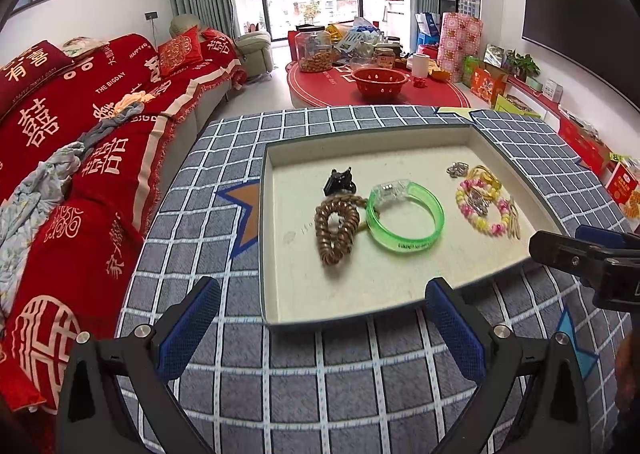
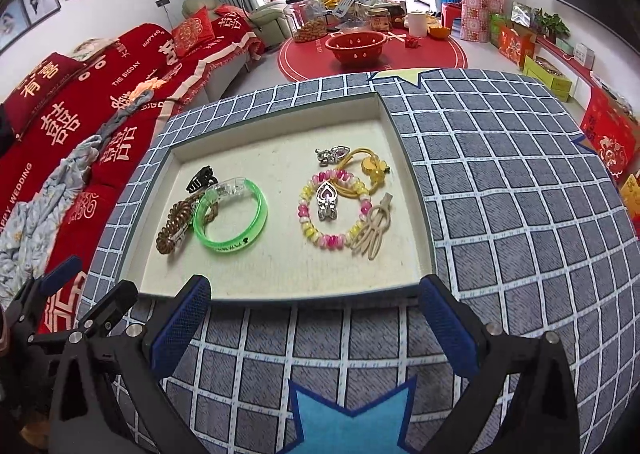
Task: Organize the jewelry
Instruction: 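Withdraw both open tools back from the tray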
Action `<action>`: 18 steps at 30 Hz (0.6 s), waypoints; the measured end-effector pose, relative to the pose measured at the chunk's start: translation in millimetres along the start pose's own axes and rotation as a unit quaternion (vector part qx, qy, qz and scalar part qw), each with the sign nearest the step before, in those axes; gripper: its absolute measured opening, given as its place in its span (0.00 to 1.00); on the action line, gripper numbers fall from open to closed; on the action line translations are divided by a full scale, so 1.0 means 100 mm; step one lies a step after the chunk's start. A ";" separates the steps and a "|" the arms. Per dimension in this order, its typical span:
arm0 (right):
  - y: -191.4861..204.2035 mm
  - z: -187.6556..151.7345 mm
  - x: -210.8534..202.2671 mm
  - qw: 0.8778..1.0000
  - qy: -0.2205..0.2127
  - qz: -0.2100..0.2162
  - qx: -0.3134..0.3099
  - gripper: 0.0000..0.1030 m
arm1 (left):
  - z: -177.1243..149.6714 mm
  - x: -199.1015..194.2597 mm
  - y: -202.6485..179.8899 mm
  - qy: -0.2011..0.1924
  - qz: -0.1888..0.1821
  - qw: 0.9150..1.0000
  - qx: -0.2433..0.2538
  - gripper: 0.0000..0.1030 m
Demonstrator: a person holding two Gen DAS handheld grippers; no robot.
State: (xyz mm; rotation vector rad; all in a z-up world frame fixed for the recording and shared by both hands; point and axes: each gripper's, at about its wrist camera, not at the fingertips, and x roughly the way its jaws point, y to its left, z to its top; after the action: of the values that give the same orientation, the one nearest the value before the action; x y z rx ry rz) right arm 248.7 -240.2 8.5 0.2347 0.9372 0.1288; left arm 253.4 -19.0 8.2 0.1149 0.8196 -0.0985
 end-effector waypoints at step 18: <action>-0.03 -0.56 -0.34 0.998 -0.040 -0.045 -0.003 1.00 | -0.50 -0.38 -0.07 -0.012 0.001 1.000 -0.028 1.00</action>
State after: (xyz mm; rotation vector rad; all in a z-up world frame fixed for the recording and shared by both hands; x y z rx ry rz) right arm 183.9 -242.4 2.6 0.1895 0.8656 0.0389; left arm 190.2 -17.2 1.5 0.0613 0.7975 -0.0737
